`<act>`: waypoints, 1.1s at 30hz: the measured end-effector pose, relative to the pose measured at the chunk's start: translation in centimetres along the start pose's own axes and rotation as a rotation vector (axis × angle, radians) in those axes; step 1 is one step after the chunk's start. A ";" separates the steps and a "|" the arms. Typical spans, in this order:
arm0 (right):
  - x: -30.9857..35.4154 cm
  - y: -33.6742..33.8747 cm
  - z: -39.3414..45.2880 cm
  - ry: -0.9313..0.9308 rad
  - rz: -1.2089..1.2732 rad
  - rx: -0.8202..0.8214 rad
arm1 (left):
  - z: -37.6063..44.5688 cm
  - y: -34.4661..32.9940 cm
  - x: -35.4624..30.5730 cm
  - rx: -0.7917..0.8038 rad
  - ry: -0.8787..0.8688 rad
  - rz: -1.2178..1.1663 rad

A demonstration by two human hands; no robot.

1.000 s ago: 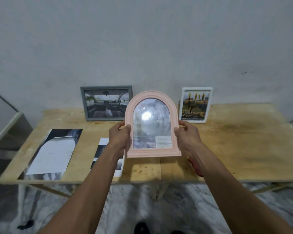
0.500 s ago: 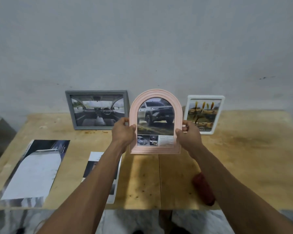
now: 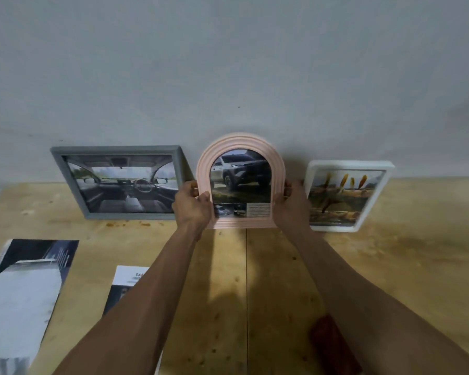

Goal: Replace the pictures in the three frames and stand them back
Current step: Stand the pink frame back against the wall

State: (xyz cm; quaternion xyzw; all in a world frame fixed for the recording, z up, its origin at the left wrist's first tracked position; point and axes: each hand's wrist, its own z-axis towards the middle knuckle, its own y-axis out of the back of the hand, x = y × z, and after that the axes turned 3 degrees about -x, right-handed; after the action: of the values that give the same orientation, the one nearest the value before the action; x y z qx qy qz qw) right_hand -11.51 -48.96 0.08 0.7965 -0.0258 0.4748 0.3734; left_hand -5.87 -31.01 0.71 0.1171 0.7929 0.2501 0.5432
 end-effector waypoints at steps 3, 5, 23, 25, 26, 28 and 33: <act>-0.2 -0.5 0.6 0.009 -0.011 -0.017 | 0.5 -0.7 0.3 -0.017 0.003 -0.003; -0.3 -0.6 0.8 0.003 -0.024 -0.022 | 0.7 -1.0 0.5 -0.023 -0.007 0.001; -0.1 -1.9 1.8 -0.025 -0.043 -0.018 | 1.0 -1.5 0.0 -0.020 0.007 0.036; -0.1 -2.0 1.9 -0.021 -0.028 -0.020 | 1.1 -1.5 -0.1 -0.028 0.003 0.034; 0.0 -2.0 1.9 -0.021 -0.025 -0.018 | 1.2 -1.5 -0.1 -0.029 0.004 0.029; 0.0 -2.1 1.9 -0.021 -0.033 -0.015 | 1.3 -1.5 -0.1 -0.024 0.009 0.025; 0.1 -2.1 1.8 -0.037 -0.043 0.003 | 1.5 -1.6 0.2 -0.025 0.006 0.034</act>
State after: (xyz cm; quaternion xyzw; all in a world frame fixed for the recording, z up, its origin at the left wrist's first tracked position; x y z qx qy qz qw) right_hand -9.30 -48.54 -1.49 0.8060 -0.0149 0.4519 0.3819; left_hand -4.45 -31.89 -0.73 0.1233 0.7891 0.2694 0.5380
